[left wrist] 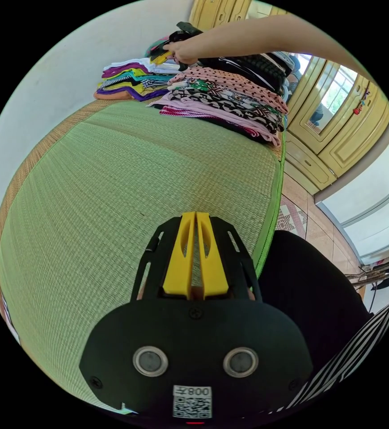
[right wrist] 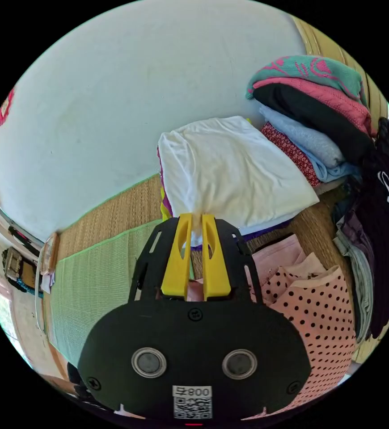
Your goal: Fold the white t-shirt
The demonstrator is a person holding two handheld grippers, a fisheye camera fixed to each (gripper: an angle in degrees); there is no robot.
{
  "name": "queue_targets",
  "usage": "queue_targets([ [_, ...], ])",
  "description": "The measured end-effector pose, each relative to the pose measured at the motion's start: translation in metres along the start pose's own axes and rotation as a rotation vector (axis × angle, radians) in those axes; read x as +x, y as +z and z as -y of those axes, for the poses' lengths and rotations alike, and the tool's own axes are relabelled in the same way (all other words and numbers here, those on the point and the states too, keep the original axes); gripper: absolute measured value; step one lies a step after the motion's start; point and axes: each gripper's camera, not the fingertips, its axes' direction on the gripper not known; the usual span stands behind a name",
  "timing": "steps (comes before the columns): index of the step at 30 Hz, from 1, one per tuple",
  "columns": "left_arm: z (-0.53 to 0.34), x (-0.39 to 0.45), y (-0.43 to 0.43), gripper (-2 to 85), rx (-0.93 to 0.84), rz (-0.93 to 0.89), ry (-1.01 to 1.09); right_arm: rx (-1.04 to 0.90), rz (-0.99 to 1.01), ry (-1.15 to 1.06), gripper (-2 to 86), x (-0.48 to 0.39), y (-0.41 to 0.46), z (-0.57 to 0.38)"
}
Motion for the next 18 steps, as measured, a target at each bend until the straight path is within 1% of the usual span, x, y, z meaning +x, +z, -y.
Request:
queue_targets([
  [4, -0.001, -0.001, -0.039, 0.4, 0.000, -0.016, -0.009, 0.016, 0.033, 0.006, 1.7, 0.007, 0.002, -0.005],
  [8, -0.001, -0.010, -0.086, 0.3, 0.001, -0.068, -0.034, 0.062, 0.126, -0.040, 1.0, -0.002, -0.013, -0.012],
  [10, -0.001, -0.020, -0.106, 0.3, 0.001, -0.124, -0.068, 0.070, 0.197, -0.077, 0.9, -0.015, -0.021, -0.019],
  [12, -0.003, -0.041, -0.133, 0.2, -0.020, -0.261, -0.151, 0.080, 0.300, -0.135, 0.8, -0.037, -0.031, -0.032],
  [14, -0.010, -0.054, -0.160, 0.2, -0.013, -0.351, -0.204, 0.055, 0.369, -0.199, 0.8, -0.059, -0.035, -0.046],
  [18, -0.044, -0.084, -0.247, 0.1, 0.085, -0.419, -0.326, -0.027, 0.505, -0.339, 0.7, -0.114, -0.040, -0.095],
])
